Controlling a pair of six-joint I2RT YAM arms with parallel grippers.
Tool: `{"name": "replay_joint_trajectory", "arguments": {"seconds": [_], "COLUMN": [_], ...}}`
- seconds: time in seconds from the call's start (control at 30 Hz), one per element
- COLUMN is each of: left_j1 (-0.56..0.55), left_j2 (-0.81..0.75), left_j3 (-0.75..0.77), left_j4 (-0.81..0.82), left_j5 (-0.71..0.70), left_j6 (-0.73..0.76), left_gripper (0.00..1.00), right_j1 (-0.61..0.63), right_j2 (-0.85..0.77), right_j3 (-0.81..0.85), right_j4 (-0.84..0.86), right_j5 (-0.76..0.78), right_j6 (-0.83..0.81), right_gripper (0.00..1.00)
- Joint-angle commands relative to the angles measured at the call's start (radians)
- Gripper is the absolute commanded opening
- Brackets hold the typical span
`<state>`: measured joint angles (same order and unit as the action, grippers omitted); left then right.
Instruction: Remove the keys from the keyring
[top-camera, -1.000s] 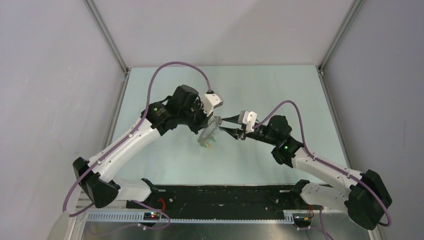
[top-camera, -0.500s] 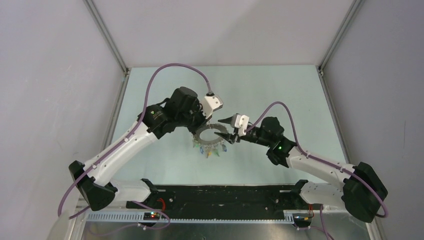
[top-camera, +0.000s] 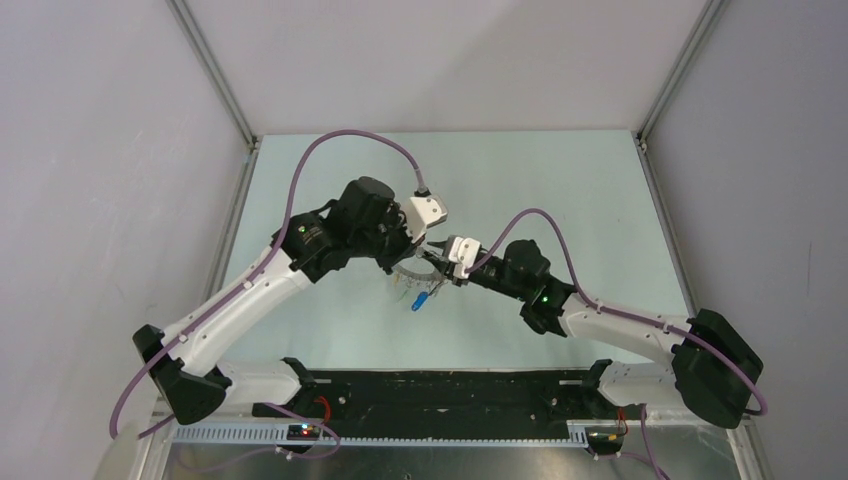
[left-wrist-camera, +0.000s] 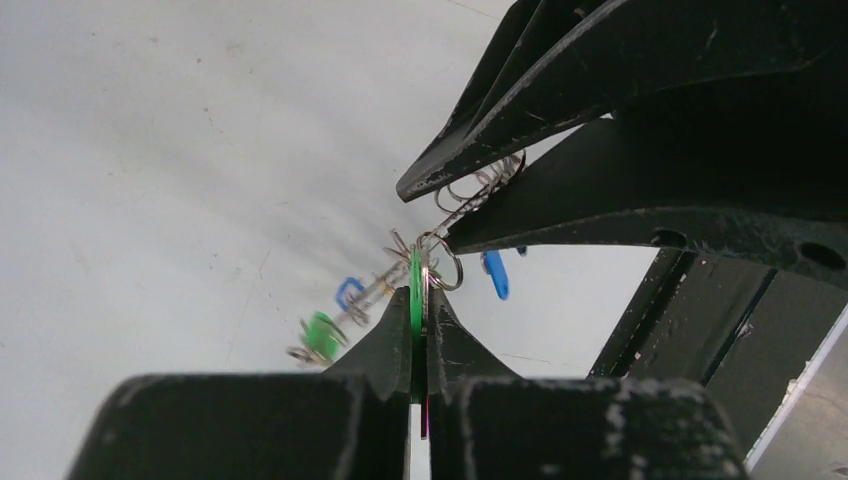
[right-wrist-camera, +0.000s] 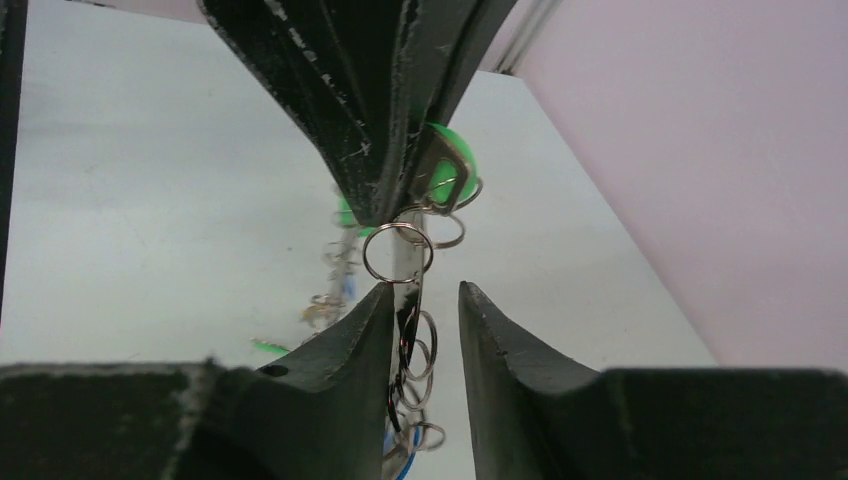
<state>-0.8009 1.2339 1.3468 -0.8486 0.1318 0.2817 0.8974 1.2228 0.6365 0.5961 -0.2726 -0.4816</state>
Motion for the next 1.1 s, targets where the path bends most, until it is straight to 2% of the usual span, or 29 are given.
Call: {"name": "replay_joint_trajectory", "arguments": {"seconds": [0.0,0.43,0.53,0.73,1.07], "left_j1": [-0.008,-0.009,-0.008,-0.008,-0.009], "left_j2": [-0.028,-0.035,-0.045,-0.052,-0.053], "left_j3": [0.04,0.023,0.019,0.019,0.019], "left_j4": [0.041,0.041,0.04,0.04,0.04], "left_j5": [-0.001,-0.114,-0.121,-0.097,-0.1], "left_j6": [0.012,0.021,0.025,0.032,0.014], "left_gripper": [0.0,0.0,0.0,0.0,0.0], "right_j1": [0.003,-0.066,-0.083,-0.095,-0.089], "right_j2": [-0.011,-0.1,-0.114,-0.118,-0.136], "right_j3": [0.048,0.02,0.014,0.012,0.012], "right_j4": [0.084,0.023,0.015,0.015,0.008], "right_j5": [0.047,-0.039,-0.047,-0.071,-0.154], "right_j6": [0.02,0.116,0.134,0.146,0.146], "right_gripper": [0.32,0.12,0.11,0.24,0.32]}}
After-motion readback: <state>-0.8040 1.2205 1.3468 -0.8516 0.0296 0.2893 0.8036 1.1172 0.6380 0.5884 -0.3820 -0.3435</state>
